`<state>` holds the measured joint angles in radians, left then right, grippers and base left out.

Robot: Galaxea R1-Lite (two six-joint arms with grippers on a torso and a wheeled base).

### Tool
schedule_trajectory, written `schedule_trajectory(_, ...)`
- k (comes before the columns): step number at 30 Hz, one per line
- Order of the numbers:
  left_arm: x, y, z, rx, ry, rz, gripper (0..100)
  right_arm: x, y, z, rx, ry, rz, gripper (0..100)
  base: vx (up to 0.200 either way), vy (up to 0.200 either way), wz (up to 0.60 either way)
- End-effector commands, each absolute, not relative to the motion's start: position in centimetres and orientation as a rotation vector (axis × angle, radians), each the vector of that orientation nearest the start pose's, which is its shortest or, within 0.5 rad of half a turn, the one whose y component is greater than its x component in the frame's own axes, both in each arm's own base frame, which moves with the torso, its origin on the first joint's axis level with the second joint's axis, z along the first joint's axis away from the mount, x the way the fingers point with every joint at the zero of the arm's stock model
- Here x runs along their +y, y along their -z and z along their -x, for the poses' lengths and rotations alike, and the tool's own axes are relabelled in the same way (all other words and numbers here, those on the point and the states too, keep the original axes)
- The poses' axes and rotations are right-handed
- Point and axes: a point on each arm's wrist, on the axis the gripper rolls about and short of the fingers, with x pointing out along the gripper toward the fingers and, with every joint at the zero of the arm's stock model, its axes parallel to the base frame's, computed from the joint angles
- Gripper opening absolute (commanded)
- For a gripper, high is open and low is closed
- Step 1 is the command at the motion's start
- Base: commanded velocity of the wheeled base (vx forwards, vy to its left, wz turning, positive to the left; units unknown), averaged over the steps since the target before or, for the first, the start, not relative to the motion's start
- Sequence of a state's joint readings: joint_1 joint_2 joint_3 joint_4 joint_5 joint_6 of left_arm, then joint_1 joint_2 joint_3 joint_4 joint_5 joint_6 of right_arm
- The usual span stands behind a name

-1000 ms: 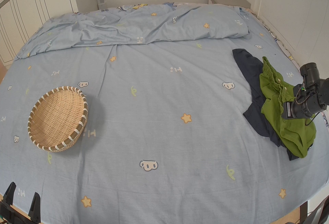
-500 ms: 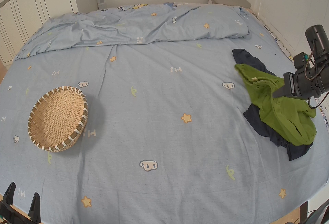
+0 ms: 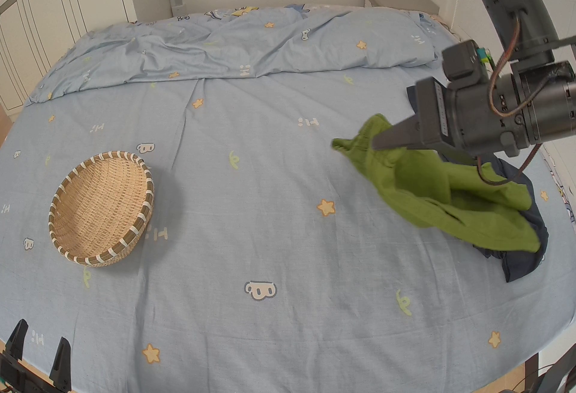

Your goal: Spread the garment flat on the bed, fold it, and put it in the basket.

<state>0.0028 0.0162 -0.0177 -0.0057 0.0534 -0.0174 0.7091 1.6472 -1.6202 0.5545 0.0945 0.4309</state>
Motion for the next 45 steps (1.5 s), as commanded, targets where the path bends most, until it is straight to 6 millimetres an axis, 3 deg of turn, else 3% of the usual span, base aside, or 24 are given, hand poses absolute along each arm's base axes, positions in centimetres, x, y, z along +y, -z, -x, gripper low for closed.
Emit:
schedule_trajectory(1, 0.1, -7.6, 2.3, -0.007, -0.057, 0.017, 100, 25.5, -31.4, -19.9, 0.764, -0.788, -0.233, 0, 0.0, 0.0, 0.0)
schedule_trajectory(5, 0.1, -7.6, 2.3, -0.007, -0.057, 0.019, 100, 28.3, -30.7, -18.6, 0.77, -0.846, -0.203, 0, 0.0, 0.0, 0.0)
schedule_trajectory(8, 0.1, -7.6, 2.3, -0.007, -0.057, 0.017, 100, 29.9, -30.0, -19.0, 0.761, -0.878, -0.208, 0, 0.0, 0.0, 0.0)
schedule_trajectory(12, 0.1, -7.6, 2.3, -0.007, -0.057, 0.017, 100, 33.8, -26.6, -20.7, 0.765, -0.892, -0.198, 0, 0.0, 0.0, 0.0)
schedule_trajectory(17, 0.1, -7.6, 2.3, -0.007, -0.057, 0.017, 100, 35.4, -24.0, -21.4, 0.814, -0.878, -0.159, 0, 0.0, 0.0, 0.0)
schedule_trajectory(18, 0.1, -7.6, 2.3, -0.007, -0.057, 0.017, 100, 35.5, -23.8, -21.5, 0.819, -0.875, -0.156, 100, 0.0, 0.0, 0.0)
schedule_trajectory(29, 0.1, -7.6, 2.3, -0.007, -0.057, 0.019, 100, 36.5, -21.5, -21.8, 0.874, -0.856, -0.118, 100, 0.0, 0.0, 0.0)
schedule_trajectory(32, 0.1, -7.6, 2.3, -0.007, -0.057, 0.017, 100, 34.3, -20.9, -23.6, 0.905, -0.78, -0.125, 100, 0.0, 0.0, 0.0)
schedule_trajectory(34, 0.1, -7.6, 2.3, -0.007, -0.057, 0.017, 100, 31.8, -22.1, -24.3, 0.889, -0.735, -0.153, 100, 0.0, 0.0, 0.0)
schedule_trajectory(36, 0.1, -7.6, 2.3, -0.007, -0.055, 0.015, 100, 26.3, -24.0, -25.2, 0.86, -0.651, -0.212, 100, 0.0, 0.0, 0.0)
schedule_trajectory(41, 0.1, -7.6, 2.3, -0.007, -0.055, 0.014, 100, 15.9, -25.0, -26.3, 0.869, -0.531, -0.359, 100, 0.0, 0.0, 0.0)
schedule_trajectory(43, 0.1, -7.6, 2.3, -0.007, -0.055, 0.015, 100, 13.0, -24.7, -25.9, 0.866, -0.509, -0.411, 100, 0.0, 0.0, 0.0)
schedule_trajectory(44, 0.1, -7.6, 2.3, -0.007, -0.055, 0.015, 100, 12.6, -24.6, -25.7, 0.864, -0.505, -0.419, 100, 0.0, 0.0, 0.0)
schedule_trajectory(45, 0.1, -7.6, 2.3, -0.005, -0.052, 0.012, 100, 10.7, -24.3, -25.0, 0.843, -0.482, -0.455, 100, 0.0, 0.0, 0.0)
